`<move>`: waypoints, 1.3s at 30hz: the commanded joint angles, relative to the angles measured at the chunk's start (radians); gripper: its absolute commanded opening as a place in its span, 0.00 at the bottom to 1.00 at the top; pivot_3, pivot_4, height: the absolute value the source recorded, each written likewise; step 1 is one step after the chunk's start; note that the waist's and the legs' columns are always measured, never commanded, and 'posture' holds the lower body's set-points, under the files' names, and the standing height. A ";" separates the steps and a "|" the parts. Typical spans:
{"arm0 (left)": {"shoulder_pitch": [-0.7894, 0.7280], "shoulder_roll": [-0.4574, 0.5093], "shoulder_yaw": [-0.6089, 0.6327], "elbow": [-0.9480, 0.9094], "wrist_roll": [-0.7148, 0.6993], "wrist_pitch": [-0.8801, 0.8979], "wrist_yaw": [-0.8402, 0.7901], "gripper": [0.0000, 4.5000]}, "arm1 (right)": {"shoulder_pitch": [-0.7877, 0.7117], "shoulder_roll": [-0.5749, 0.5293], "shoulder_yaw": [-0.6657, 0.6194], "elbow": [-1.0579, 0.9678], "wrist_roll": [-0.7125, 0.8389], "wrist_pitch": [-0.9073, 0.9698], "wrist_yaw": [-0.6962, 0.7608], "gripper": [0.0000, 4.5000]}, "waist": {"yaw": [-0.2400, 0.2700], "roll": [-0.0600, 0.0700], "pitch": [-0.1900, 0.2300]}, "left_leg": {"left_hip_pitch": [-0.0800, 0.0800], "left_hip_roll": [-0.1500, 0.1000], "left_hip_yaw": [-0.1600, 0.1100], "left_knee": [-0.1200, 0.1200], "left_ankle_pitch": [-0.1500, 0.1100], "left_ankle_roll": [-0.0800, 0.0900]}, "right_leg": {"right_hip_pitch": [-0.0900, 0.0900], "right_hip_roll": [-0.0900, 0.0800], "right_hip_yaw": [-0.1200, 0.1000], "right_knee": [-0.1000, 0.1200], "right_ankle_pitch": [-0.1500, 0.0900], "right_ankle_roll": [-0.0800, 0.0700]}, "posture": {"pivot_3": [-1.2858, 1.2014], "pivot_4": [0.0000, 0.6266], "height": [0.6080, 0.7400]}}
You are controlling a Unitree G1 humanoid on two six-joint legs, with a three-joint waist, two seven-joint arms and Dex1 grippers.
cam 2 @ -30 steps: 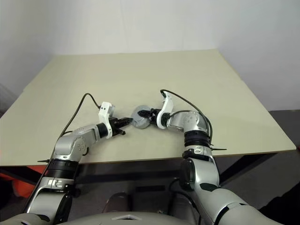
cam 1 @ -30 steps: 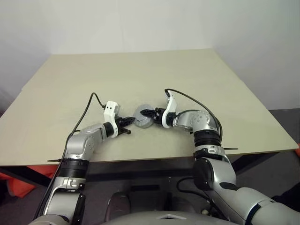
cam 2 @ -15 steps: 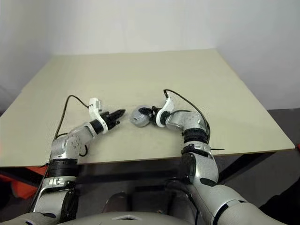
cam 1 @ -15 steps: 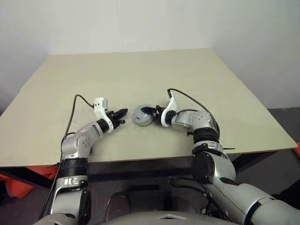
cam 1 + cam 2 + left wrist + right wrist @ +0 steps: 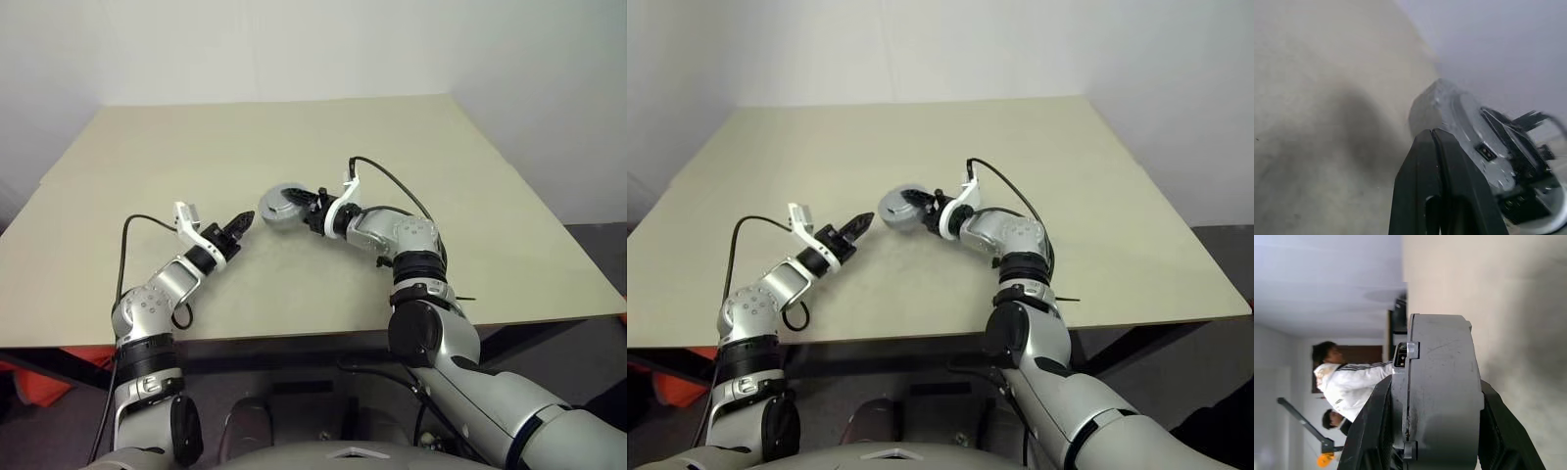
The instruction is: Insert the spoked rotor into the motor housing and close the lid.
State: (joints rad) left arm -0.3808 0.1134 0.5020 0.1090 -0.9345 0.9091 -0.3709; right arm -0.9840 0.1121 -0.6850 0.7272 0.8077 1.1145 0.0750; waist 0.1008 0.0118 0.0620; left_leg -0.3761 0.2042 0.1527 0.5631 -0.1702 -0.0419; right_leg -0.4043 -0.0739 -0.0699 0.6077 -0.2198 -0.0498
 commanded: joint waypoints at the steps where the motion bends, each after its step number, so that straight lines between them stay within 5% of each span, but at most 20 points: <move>1: 0.008 -0.007 0.041 -0.052 -0.095 0.011 0.030 0.12 | -0.063 0.008 -0.008 -0.025 0.070 -0.013 0.006 0.49 | 0.000 -0.001 0.000 | 0.000 0.000 0.000 0.000 0.000 0.000 | 0.000 0.000 0.000 0.000 0.000 0.000 | 0.52 0.00 1.00; 9: -0.002 -0.046 0.087 -0.014 -0.251 0.020 0.099 0.64 | -0.074 0.006 0.021 -0.031 0.089 0.019 0.028 0.49 | 0.000 -0.001 0.001 | 0.000 0.000 0.000 0.002 0.000 -0.001 | 0.001 0.000 0.000 0.001 0.002 0.003 | 0.52 0.00 1.00; 20: -0.053 -0.083 0.100 0.081 -0.533 0.067 0.188 0.65 | -0.035 0.038 0.059 -0.133 0.167 0.119 0.043 0.49 | 0.003 -0.003 0.001 | 0.000 0.000 0.000 0.004 0.000 -0.001 | 0.001 0.000 0.001 0.001 0.003 0.005 | 0.52 0.00 1.00; 39: -0.101 -0.063 0.000 0.155 -0.521 0.063 0.116 0.65 | 0.008 0.038 0.120 -0.185 0.182 0.095 0.042 0.49 | 0.005 -0.004 0.002 | 0.000 0.000 -0.001 0.008 0.000 -0.001 | 0.003 0.000 0.001 0.001 0.005 0.009 | 0.52 0.00 1.00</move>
State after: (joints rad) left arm -0.4547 0.0431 0.5157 0.2767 -1.4529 0.9769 -0.2274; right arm -0.9635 0.1199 -0.5706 0.5972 0.9435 1.2220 0.0941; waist 0.1059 0.0073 0.0638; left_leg -0.3766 0.2042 0.1519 0.5715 -0.1699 -0.0426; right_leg -0.4016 -0.0738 -0.0685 0.6088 -0.2146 -0.0412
